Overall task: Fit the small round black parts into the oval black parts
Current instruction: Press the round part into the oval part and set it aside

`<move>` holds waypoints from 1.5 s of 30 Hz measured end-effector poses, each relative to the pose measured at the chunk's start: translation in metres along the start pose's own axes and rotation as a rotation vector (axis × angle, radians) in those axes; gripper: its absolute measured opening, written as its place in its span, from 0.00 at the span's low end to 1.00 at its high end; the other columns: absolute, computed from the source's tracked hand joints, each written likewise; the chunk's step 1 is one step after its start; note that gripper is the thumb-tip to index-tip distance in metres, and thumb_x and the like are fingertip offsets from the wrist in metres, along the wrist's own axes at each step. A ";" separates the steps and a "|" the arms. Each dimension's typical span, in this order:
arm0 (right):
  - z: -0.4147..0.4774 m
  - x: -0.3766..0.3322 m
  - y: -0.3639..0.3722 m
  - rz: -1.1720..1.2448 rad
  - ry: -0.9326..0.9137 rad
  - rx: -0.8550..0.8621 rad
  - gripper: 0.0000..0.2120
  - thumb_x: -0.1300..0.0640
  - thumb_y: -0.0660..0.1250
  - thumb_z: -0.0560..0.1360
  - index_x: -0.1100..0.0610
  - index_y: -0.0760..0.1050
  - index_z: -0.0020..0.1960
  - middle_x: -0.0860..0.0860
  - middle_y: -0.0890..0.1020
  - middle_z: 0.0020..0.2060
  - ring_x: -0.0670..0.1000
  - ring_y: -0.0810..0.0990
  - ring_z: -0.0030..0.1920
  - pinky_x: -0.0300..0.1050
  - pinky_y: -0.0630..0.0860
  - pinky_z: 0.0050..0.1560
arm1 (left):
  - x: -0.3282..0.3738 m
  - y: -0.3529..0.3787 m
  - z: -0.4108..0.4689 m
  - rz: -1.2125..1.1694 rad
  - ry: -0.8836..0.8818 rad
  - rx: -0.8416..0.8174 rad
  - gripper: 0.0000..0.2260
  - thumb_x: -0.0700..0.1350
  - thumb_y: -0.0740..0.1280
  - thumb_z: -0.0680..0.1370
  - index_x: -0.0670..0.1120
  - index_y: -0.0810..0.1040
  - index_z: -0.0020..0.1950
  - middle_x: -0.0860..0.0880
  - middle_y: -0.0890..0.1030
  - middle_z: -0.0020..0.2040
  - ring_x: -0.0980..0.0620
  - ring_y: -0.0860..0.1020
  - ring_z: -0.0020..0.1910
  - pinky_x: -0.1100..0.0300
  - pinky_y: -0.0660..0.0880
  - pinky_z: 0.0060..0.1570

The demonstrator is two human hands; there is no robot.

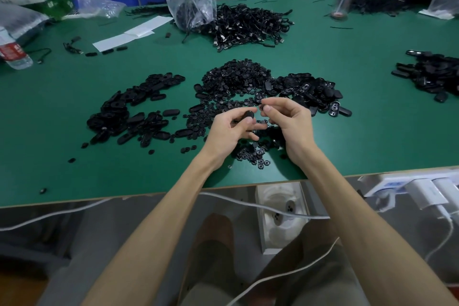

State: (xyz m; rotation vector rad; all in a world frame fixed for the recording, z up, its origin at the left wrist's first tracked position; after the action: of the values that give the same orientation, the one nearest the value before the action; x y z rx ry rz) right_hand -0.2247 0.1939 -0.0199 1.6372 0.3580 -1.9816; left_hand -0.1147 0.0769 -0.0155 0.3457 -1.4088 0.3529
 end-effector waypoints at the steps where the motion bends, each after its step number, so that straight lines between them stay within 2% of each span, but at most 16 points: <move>1: 0.000 0.000 0.000 -0.002 -0.004 0.003 0.07 0.64 0.73 0.77 0.54 0.85 0.51 0.52 0.88 0.47 0.47 0.85 0.47 0.36 0.78 0.48 | 0.000 -0.001 0.000 -0.002 -0.001 0.009 0.13 0.33 0.65 0.84 0.34 0.77 0.68 0.40 0.83 0.52 0.44 0.87 0.51 0.59 0.83 0.43; 5: 0.000 0.000 0.000 -0.009 -0.015 -0.006 0.07 0.64 0.72 0.78 0.55 0.85 0.52 0.50 0.88 0.46 0.45 0.83 0.44 0.34 0.77 0.46 | -0.001 -0.008 0.000 -0.011 0.005 0.070 0.10 0.35 0.69 0.82 0.35 0.80 0.63 0.40 0.85 0.49 0.47 0.87 0.45 0.60 0.80 0.39; 7: 0.000 0.000 0.001 -0.008 -0.017 -0.007 0.07 0.64 0.72 0.78 0.55 0.85 0.52 0.49 0.88 0.45 0.44 0.83 0.44 0.34 0.77 0.46 | -0.003 -0.010 0.000 -0.003 0.005 0.077 0.12 0.32 0.67 0.82 0.34 0.79 0.65 0.40 0.85 0.51 0.47 0.86 0.47 0.60 0.81 0.43; 10: 0.000 0.001 0.000 -0.013 -0.015 -0.002 0.06 0.64 0.72 0.78 0.54 0.85 0.51 0.49 0.87 0.44 0.44 0.83 0.44 0.35 0.77 0.48 | -0.004 -0.009 0.002 0.034 0.018 0.067 0.15 0.29 0.63 0.83 0.34 0.76 0.70 0.37 0.81 0.62 0.45 0.86 0.54 0.57 0.82 0.53; 12: -0.001 0.001 0.001 -0.015 -0.016 -0.004 0.06 0.64 0.72 0.78 0.54 0.85 0.51 0.47 0.87 0.43 0.43 0.83 0.44 0.35 0.77 0.48 | -0.002 -0.008 0.002 0.028 0.021 0.062 0.17 0.28 0.61 0.83 0.37 0.75 0.71 0.37 0.77 0.66 0.45 0.87 0.54 0.57 0.82 0.55; 16: 0.000 0.001 0.003 -0.026 -0.026 -0.030 0.07 0.64 0.72 0.79 0.54 0.85 0.52 0.46 0.87 0.42 0.43 0.82 0.43 0.36 0.77 0.48 | 0.000 -0.007 0.001 0.029 0.016 0.050 0.19 0.28 0.61 0.83 0.42 0.76 0.71 0.45 0.76 0.64 0.47 0.87 0.51 0.61 0.81 0.54; 19: 0.000 0.001 0.005 -0.067 -0.037 -0.050 0.08 0.63 0.72 0.78 0.53 0.86 0.52 0.50 0.87 0.42 0.47 0.81 0.44 0.41 0.77 0.50 | -0.004 -0.007 0.002 0.004 -0.003 0.056 0.18 0.28 0.63 0.83 0.39 0.76 0.71 0.38 0.75 0.67 0.44 0.86 0.56 0.54 0.82 0.59; 22: -0.001 0.000 0.006 -0.084 -0.051 -0.065 0.07 0.63 0.72 0.78 0.52 0.86 0.51 0.48 0.87 0.41 0.45 0.82 0.43 0.38 0.77 0.49 | -0.005 -0.007 0.002 -0.041 -0.002 0.065 0.17 0.28 0.64 0.82 0.38 0.75 0.70 0.34 0.78 0.63 0.43 0.86 0.56 0.52 0.83 0.56; 25: 0.000 -0.001 0.005 -0.094 -0.063 -0.054 0.06 0.62 0.72 0.78 0.53 0.86 0.50 0.46 0.86 0.40 0.42 0.82 0.40 0.34 0.76 0.46 | -0.005 -0.009 0.002 -0.050 0.004 0.084 0.15 0.29 0.66 0.81 0.39 0.76 0.67 0.38 0.79 0.54 0.42 0.87 0.53 0.52 0.84 0.52; 29: -0.002 0.000 0.008 -0.079 -0.053 -0.077 0.04 0.63 0.71 0.79 0.57 0.84 0.51 0.53 0.87 0.38 0.48 0.86 0.41 0.37 0.79 0.47 | -0.005 -0.017 0.001 -0.093 0.013 0.171 0.08 0.33 0.70 0.80 0.38 0.78 0.58 0.39 0.83 0.48 0.42 0.87 0.48 0.52 0.85 0.46; 33: -0.001 0.000 0.009 -0.097 -0.055 -0.074 0.04 0.62 0.73 0.78 0.55 0.85 0.50 0.48 0.88 0.40 0.43 0.85 0.42 0.35 0.78 0.47 | -0.006 -0.023 0.000 -0.118 0.027 0.209 0.05 0.35 0.72 0.80 0.36 0.79 0.54 0.37 0.87 0.49 0.42 0.86 0.50 0.51 0.85 0.47; 36: 0.000 0.001 0.009 -0.090 -0.035 -0.069 0.04 0.61 0.75 0.77 0.54 0.86 0.50 0.51 0.88 0.43 0.47 0.85 0.43 0.39 0.79 0.48 | -0.005 -0.026 0.000 -0.098 0.038 0.237 0.03 0.36 0.74 0.78 0.39 0.81 0.51 0.45 0.87 0.47 0.47 0.85 0.47 0.53 0.84 0.48; 39: -0.001 0.001 0.008 -0.077 -0.031 -0.062 0.04 0.59 0.76 0.76 0.55 0.86 0.51 0.51 0.88 0.43 0.47 0.84 0.43 0.40 0.78 0.48 | -0.005 -0.029 0.001 -0.042 0.053 0.251 0.03 0.38 0.74 0.79 0.43 0.81 0.49 0.52 0.85 0.41 0.53 0.81 0.41 0.60 0.80 0.41; 42: -0.001 0.001 0.007 -0.089 -0.026 -0.048 0.03 0.58 0.76 0.76 0.52 0.87 0.49 0.49 0.87 0.41 0.46 0.81 0.42 0.40 0.77 0.47 | -0.007 -0.026 0.002 -0.018 0.039 0.230 0.03 0.38 0.72 0.81 0.42 0.78 0.51 0.52 0.84 0.38 0.52 0.82 0.39 0.60 0.80 0.38; 45: -0.001 0.000 0.006 -0.093 -0.023 -0.024 0.03 0.59 0.76 0.76 0.53 0.87 0.48 0.49 0.86 0.39 0.47 0.79 0.41 0.40 0.77 0.46 | -0.012 -0.023 0.004 -0.042 0.023 0.213 0.05 0.36 0.70 0.81 0.39 0.74 0.53 0.50 0.85 0.39 0.46 0.86 0.42 0.57 0.83 0.42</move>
State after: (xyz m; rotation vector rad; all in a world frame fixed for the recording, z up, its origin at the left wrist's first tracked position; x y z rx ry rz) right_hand -0.2203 0.1896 -0.0194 1.6080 0.4547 -2.0548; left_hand -0.1093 0.0543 -0.0270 0.5428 -1.3429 0.4723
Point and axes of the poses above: each hand's wrist, its own z-axis towards the middle knuckle, its own y-axis out of the palm, x = y × z, the point moved 8 cm from there along z, towards the middle knuckle
